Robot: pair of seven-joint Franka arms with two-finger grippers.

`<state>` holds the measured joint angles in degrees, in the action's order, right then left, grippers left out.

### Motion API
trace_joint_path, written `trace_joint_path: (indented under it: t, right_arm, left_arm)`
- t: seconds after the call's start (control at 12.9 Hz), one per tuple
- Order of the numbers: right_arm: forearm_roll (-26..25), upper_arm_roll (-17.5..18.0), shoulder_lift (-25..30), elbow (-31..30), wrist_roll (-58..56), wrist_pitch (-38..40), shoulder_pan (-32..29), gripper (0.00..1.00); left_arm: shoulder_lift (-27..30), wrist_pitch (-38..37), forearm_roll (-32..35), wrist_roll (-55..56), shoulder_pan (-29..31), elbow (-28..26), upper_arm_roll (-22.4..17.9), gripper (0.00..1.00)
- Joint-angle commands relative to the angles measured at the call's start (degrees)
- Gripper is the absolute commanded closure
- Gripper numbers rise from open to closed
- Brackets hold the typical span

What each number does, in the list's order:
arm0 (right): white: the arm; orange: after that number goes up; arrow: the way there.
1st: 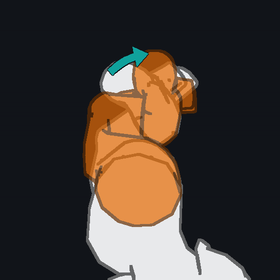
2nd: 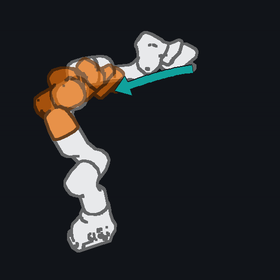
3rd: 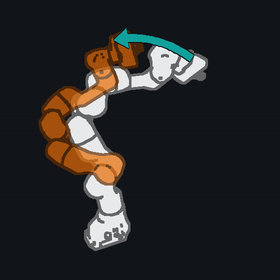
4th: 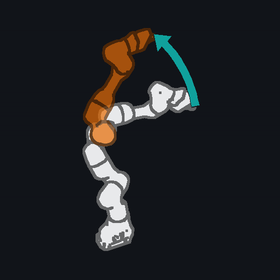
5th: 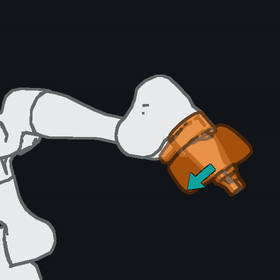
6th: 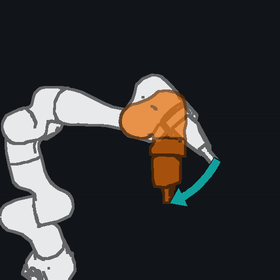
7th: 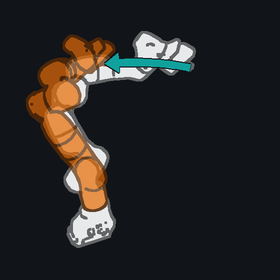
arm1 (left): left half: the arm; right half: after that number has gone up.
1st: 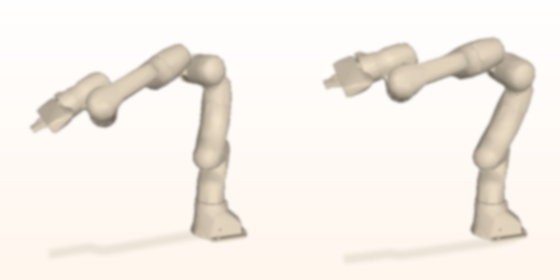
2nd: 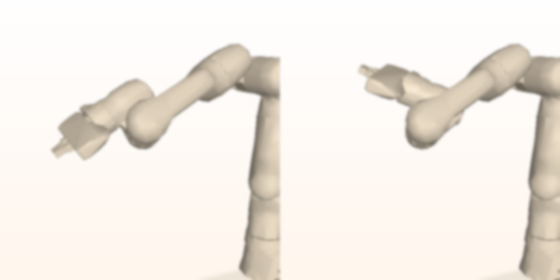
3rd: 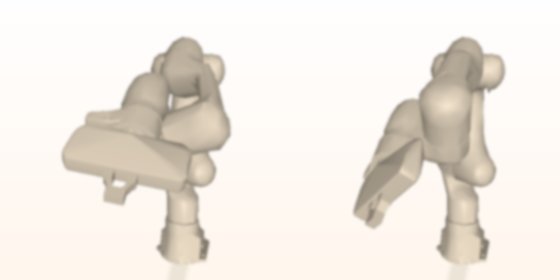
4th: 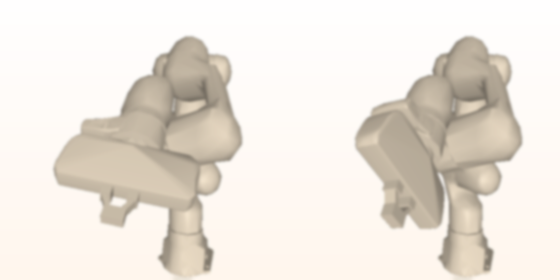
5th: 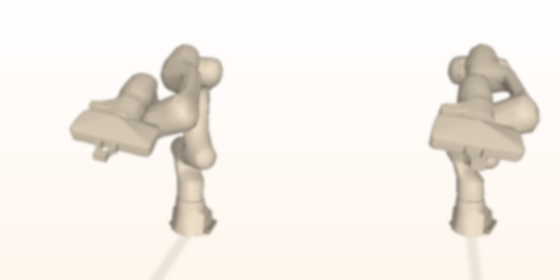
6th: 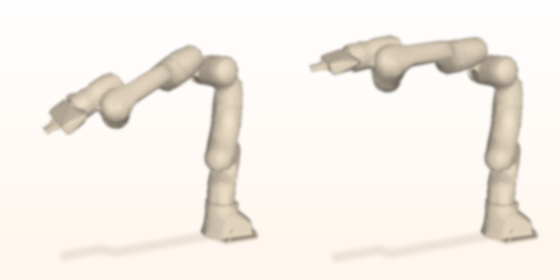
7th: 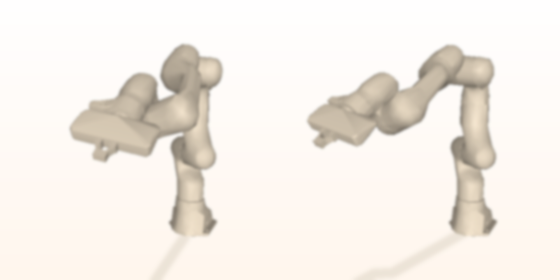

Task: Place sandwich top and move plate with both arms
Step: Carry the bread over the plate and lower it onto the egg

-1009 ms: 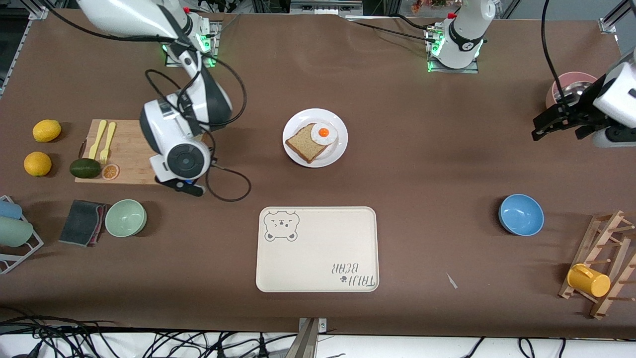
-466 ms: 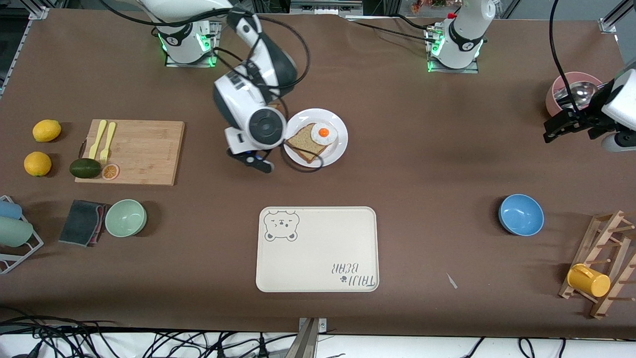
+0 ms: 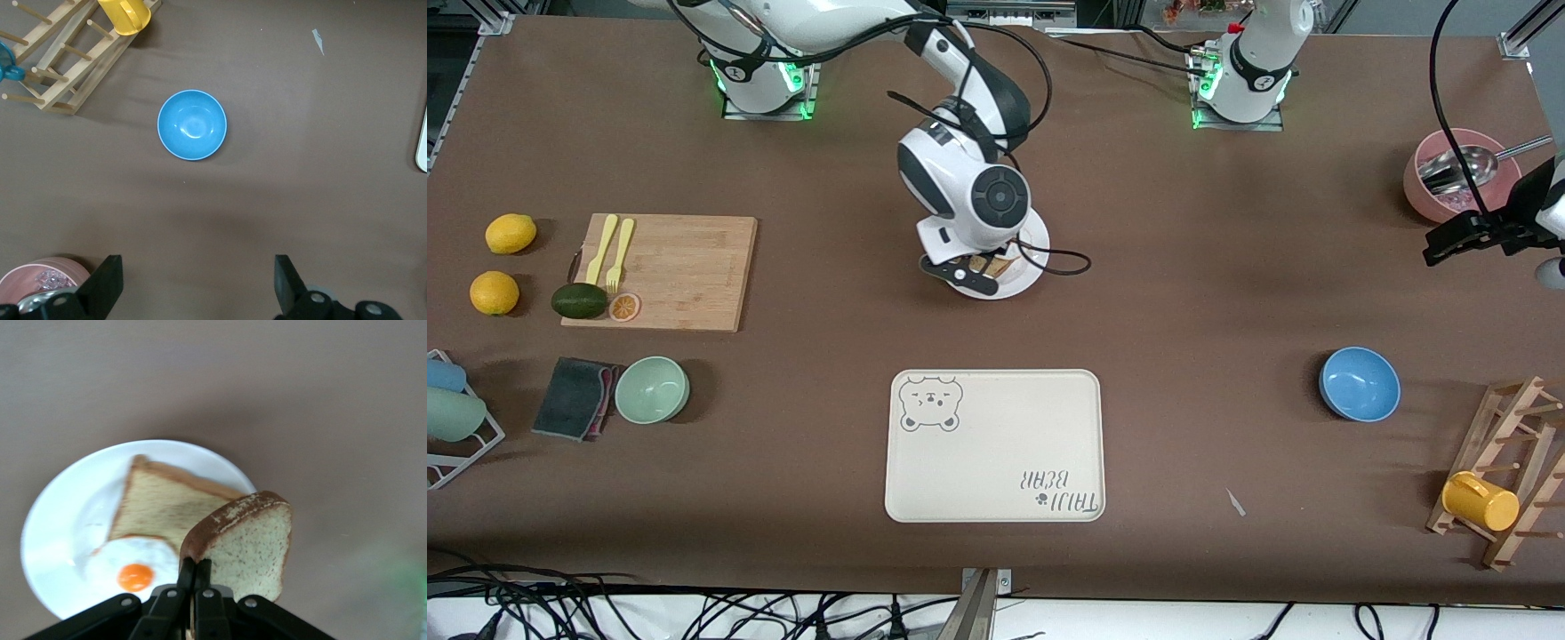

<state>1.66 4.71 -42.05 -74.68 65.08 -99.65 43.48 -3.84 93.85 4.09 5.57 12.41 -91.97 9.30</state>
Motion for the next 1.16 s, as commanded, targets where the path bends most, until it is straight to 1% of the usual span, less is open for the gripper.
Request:
trace_joint_path:
  t: [0.0,0.16,0.31,0.39,0.47,0.54,0.62,0.85,0.93,1.09]
  right_arm:
    - [0.37,-0.49,-1.45,2.52,1.36,-1.59,2.73,1.00]
    - [-0.68,-1.02,-3.20,2.52,1.63,-2.38,4.76,1.00]
    - [-2.62,-1.02,-5.05,2.52,1.72,-5.10,4.86,1.00]
    - [-2.53,-1.02,-5.32,2.52,1.72,-6.85,4.86,1.00]
    - [-2.62,-1.02,-5.32,2.52,2.07,-7.13,4.77,0.80]
    - [-2.71,-1.02,-5.06,2.43,2.33,-6.79,4.51,0.16]
    - [-2.80,-1.10,-4.71,2.61,2.33,-6.70,4.51,0.01]
    - [-2.54,-1.54,-3.48,3.92,2.07,-6.43,3.81,0.00]
    - [-2.45,-2.33,-2.52,3.84,1.63,-6.26,3.72,0.00]
    - [-2.36,-3.04,0.46,3.84,0.58,-3.11,1.80,0.00]
  left_arm:
    - [0.06,0.28,0.92,-0.30,0.16,0.22,0.45,0.00]
    - [-0.03,0.28,0.92,-0.21,0.16,0.13,0.45,0.00]
    - [-0.03,-0.07,1.01,-0.39,0.34,0.04,0.45,0.00]
    - [0.06,-0.07,0.92,-1.43,1.30,0.13,0.45,0.00]
    - [0.06,-0.07,0.83,-3.79,1.48,0.13,0.45,0.00]
    - [0.06,-0.07,0.83,-5.38,1.92,0.13,0.45,0.00]
    - [0.06,-0.07,0.83,-6.01,2.96,0.22,0.45,0.00]
    - [-0.03,-0.07,0.74,-7.86,4.72,0.22,0.45,0.00]
    - [-0.03,-0.07,0.66,-7.86,5.08,0.30,0.45,0.00]
    - [-0.03,-0.07,0.66,-7.86,5.08,0.39,0.45,0.00]
